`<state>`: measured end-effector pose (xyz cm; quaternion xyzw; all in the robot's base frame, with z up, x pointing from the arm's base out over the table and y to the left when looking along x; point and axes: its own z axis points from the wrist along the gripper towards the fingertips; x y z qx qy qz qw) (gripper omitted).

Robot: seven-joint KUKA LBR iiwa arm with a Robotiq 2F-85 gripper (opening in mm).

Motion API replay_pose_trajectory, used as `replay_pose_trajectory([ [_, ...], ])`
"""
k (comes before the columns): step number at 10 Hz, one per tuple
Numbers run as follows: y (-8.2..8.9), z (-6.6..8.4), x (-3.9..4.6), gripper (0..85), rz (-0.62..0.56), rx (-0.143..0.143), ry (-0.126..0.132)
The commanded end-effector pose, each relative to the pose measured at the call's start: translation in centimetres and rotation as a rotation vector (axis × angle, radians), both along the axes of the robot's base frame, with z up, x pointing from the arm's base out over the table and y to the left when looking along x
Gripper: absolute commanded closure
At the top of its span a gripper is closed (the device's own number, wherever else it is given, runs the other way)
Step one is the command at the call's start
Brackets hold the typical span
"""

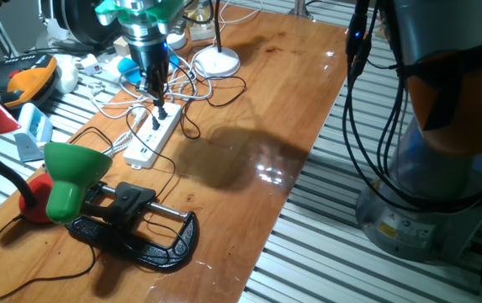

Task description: Plug in the power cord of the desk lamp, turn on the socket, and light up the desk lamp

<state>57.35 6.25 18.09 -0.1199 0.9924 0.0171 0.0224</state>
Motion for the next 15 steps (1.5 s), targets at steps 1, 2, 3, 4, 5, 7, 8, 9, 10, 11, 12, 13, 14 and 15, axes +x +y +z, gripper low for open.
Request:
replay_pose_trajectory([
  [1, 0.18, 0.12, 0.14, 85.0, 0.014, -0.014, -0.002],
  [2, 0.25, 0.19, 0.19, 85.0, 0.014, -0.014, -0.003],
  [3, 0.25, 0.19, 0.19, 85.0, 0.012, -0.011, -0.008],
  [4, 0.25, 0.2, 0.19, 85.0, 0.012, -0.007, -0.011],
  [5, 0.21, 0.22, 0.17, 85.0, 0.012, -0.008, -0.013],
  [7, 0.13, 0.2, 0.12, 85.0, 0.017, -0.006, -0.011],
  [8, 0.15, 0.17, 0.15, 85.0, 0.018, -0.006, -0.014],
  [9, 0.25, 0.14, 0.24, 85.0, 0.015, -0.006, -0.014],
  [10, 0.31, 0.16, 0.29, 85.0, 0.012, -0.004, -0.014],
  [11, 0.29, 0.15, 0.3, 85.0, 0.012, -0.004, -0.016],
  [12, 0.29, 0.14, 0.29, 85.0, 0.012, -0.004, -0.016],
  [13, 0.34, 0.13, 0.32, 85.0, 0.012, -0.004, -0.016],
  [14, 0.35, 0.13, 0.32, 85.0, 0.012, -0.004, -0.016],
  [15, 0.33, 0.14, 0.31, 85.0, 0.012, -0.004, -0.016],
])
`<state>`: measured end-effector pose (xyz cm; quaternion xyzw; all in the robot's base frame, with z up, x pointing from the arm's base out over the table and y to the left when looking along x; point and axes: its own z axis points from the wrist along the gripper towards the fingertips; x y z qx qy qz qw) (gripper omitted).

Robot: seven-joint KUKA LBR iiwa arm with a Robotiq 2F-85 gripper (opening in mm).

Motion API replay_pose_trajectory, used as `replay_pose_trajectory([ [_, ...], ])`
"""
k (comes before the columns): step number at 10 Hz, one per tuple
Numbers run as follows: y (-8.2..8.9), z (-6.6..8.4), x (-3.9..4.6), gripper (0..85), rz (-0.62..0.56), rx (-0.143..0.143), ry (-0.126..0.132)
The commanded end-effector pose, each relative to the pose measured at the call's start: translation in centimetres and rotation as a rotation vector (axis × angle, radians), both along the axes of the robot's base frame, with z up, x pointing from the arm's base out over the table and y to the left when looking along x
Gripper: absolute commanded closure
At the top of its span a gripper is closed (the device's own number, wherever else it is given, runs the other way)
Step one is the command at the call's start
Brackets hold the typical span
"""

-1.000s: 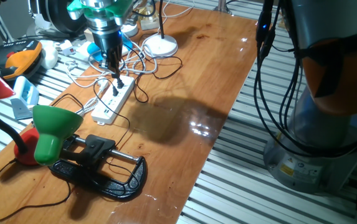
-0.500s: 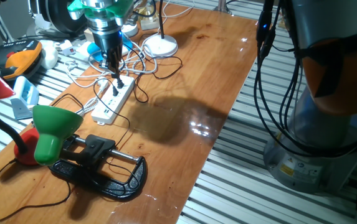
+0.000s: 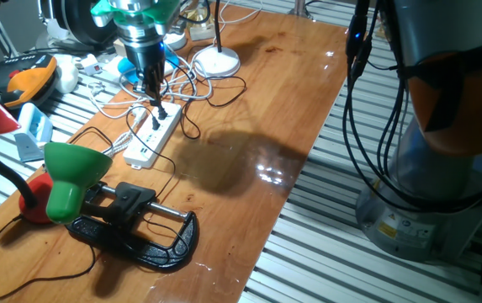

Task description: Plug in the power cord of the desk lamp, turn on the socket, and light up the desk lamp

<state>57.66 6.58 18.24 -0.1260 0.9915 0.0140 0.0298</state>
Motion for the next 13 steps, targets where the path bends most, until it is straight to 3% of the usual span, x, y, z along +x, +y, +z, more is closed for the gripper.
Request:
replay_pose_trajectory([
  [1, 0.0, -0.01, 0.0, 85.0, 0.0, -0.001, 0.0],
  [13, -0.04, -0.04, 0.08, 85.0, -0.008, -0.006, 0.0],
])
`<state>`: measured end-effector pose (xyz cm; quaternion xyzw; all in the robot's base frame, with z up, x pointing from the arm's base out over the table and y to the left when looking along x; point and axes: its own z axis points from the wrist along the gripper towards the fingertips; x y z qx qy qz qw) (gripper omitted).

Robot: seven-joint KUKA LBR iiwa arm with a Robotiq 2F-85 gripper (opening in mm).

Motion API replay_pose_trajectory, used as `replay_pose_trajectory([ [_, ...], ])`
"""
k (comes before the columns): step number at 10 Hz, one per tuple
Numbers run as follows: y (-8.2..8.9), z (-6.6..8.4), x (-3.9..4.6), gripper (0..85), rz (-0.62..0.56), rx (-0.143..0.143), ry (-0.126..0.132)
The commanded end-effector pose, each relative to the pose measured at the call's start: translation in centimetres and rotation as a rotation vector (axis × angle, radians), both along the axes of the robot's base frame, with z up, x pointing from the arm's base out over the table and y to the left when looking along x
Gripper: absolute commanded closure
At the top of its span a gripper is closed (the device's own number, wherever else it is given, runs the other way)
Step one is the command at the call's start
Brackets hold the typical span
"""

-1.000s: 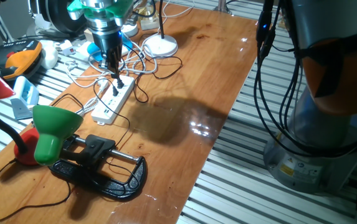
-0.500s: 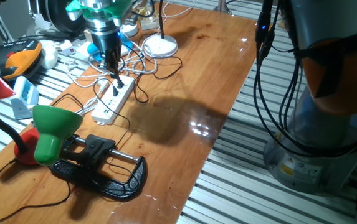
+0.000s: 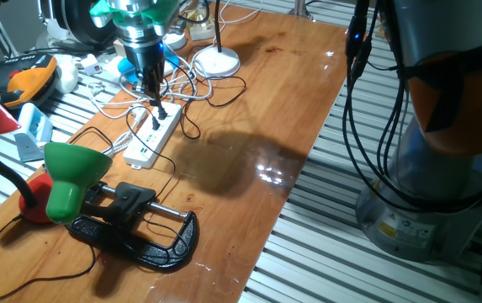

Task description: Plug in the power cord of the desk lamp, turn on the socket, and light up the desk lamp

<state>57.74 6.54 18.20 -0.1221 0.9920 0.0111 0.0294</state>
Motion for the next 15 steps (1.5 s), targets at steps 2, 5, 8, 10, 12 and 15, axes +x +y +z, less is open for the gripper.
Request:
replay_pose_trajectory([
  [2, 0.0, -0.02, 0.02, 85.0, 0.002, 0.002, 0.0],
  [5, 0.06, -0.04, 0.09, 85.0, -0.001, 0.002, 0.0],
  [8, 0.23, 0.04, 0.2, 85.0, -0.001, 0.0, 0.003],
  [10, 0.26, 0.04, 0.24, 85.0, -0.003, -0.001, 0.003],
  [12, 0.34, 0.06, 0.3, 85.0, -0.004, -0.003, 0.002],
  [15, 0.31, 0.05, 0.32, 85.0, -0.004, -0.003, 0.0],
])
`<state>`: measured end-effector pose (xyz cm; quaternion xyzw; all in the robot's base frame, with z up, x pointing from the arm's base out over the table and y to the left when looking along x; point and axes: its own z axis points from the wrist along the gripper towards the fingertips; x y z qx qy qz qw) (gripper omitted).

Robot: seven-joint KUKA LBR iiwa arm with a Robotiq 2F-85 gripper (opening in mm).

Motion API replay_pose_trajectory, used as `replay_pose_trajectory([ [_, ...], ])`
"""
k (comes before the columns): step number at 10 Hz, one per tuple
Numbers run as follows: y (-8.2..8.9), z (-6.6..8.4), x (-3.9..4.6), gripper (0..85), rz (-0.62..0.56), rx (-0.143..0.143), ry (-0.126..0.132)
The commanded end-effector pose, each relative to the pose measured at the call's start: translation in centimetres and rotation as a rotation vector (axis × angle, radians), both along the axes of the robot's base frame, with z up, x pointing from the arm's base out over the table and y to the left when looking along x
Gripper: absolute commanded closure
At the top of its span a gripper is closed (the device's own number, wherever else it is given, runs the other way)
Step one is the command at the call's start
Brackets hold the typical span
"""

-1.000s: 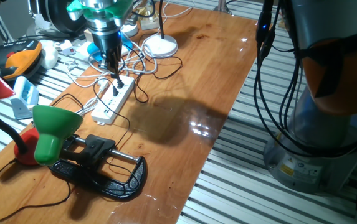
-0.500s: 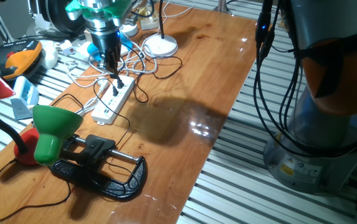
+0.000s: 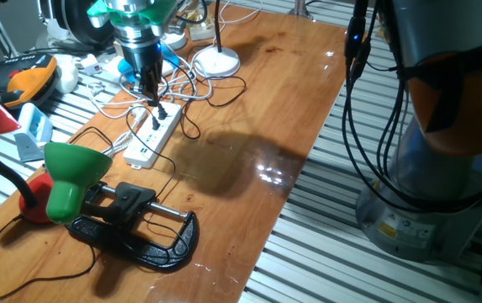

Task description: Plug in the power cord of the desk lamp, turn on the socket, and light up the desk lamp

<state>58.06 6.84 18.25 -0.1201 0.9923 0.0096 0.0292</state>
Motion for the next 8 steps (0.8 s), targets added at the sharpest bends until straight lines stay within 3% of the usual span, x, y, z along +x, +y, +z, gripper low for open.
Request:
replay_pose_trajectory([
  [1, -0.02, 0.03, -0.01, 85.0, 0.0, -0.001, 0.0],
  [8, 0.0, -0.09, 0.06, 85.0, -0.002, 0.003, 0.0],
])
